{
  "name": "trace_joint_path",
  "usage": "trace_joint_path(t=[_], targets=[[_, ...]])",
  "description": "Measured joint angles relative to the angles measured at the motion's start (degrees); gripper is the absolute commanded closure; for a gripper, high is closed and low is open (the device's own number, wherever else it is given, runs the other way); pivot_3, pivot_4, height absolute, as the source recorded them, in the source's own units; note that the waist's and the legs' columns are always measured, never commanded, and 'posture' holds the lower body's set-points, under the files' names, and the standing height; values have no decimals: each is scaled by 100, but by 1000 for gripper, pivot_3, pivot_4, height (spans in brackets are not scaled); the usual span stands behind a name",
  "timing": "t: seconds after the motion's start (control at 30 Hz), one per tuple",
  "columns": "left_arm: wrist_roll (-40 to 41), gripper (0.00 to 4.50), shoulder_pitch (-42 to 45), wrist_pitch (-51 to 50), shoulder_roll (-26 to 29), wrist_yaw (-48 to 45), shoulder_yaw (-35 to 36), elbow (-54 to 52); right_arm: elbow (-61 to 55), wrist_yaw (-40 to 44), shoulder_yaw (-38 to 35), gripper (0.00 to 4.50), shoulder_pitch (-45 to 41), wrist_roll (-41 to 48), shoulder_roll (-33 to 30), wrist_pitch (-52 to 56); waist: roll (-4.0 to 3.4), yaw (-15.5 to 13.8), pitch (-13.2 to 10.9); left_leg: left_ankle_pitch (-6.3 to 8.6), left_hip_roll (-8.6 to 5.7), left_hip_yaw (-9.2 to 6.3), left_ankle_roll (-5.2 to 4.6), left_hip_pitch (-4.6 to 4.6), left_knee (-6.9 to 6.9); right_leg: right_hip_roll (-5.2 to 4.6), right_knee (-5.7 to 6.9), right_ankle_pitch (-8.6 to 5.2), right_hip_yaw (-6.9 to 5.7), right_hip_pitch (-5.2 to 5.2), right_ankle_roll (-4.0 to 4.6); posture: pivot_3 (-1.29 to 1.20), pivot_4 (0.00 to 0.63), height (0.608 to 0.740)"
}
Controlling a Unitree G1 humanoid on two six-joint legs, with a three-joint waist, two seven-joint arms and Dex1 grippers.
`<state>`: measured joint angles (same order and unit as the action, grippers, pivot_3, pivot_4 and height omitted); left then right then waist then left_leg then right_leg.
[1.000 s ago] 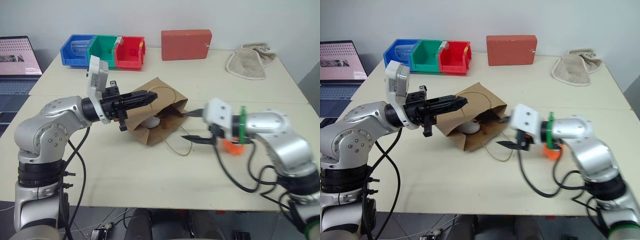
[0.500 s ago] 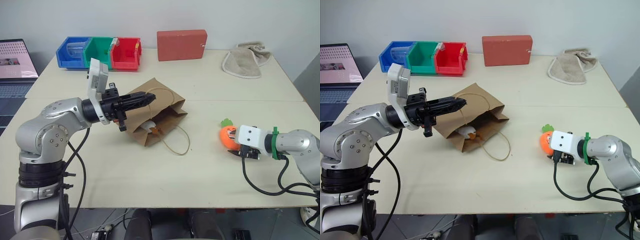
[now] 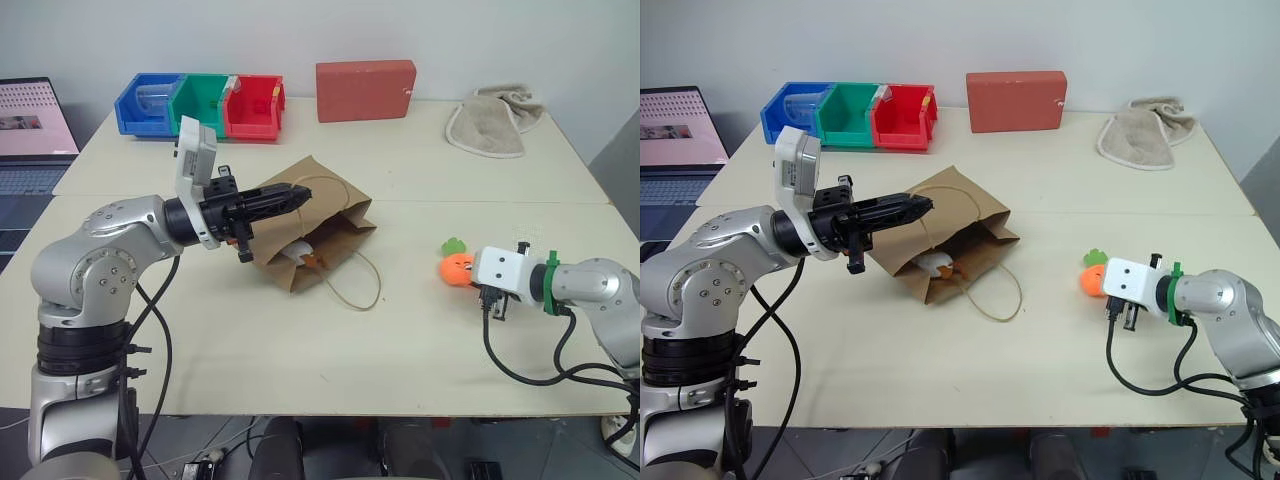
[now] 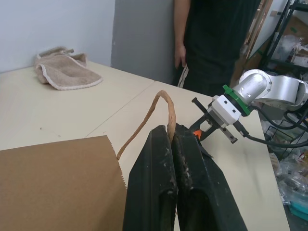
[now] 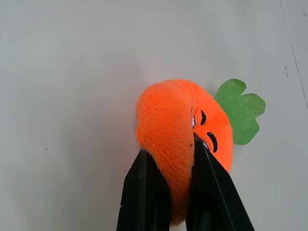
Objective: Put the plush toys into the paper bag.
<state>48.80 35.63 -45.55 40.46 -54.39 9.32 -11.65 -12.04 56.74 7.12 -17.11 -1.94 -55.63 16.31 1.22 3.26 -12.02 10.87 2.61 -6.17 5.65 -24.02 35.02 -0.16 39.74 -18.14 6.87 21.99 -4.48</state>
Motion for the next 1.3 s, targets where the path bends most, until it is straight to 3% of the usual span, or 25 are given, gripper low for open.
trace_joint_path(t=[0.23,0.4,0.57,0.7,0.87,1.3], targets=[[48,4500,47,-33,19,-2,13,12,-1348,406,-136,4476,-441,1237,398,1043,0,12,0,0,1,-4,0,3,2,2,12,0,-2,1,0,0,150,740],[146,4500,177,-57,99,-16,69,-4,-1656,-119,457,4476,-1487,1434,1537,1797,0,32,0,-1,2,-9,2,5,4,4,16,0,-6,0,0,0,150,740],[276,4500,203,-160,208,-21,196,1,-925,-664,1190,4476,-1959,859,2255,1761,1,-8,0,-1,0,-11,2,1,2,1,15,0,-10,4,1,0,150,740],[303,4500,216,-194,249,-27,235,-33,292,-1374,1716,4476,-2581,76,3106,1371,1,31,0,-1,4,-9,2,3,1,4,22,1,-9,9,2,0,150,740],[316,4500,196,-258,252,-25,232,-121,1451,-1995,1896,4476,-2994,-562,3657,753,1,15,0,-1,2,-12,3,-3,-4,2,22,1,-13,13,2,0,150,740],[300,4500,188,-251,198,-6,230,-106,1303,-1772,1823,14,-2893,-581,3628,566,1,10,0,-1,3,-16,2,-7,-6,2,21,1,-17,14,3,0,150,740]])
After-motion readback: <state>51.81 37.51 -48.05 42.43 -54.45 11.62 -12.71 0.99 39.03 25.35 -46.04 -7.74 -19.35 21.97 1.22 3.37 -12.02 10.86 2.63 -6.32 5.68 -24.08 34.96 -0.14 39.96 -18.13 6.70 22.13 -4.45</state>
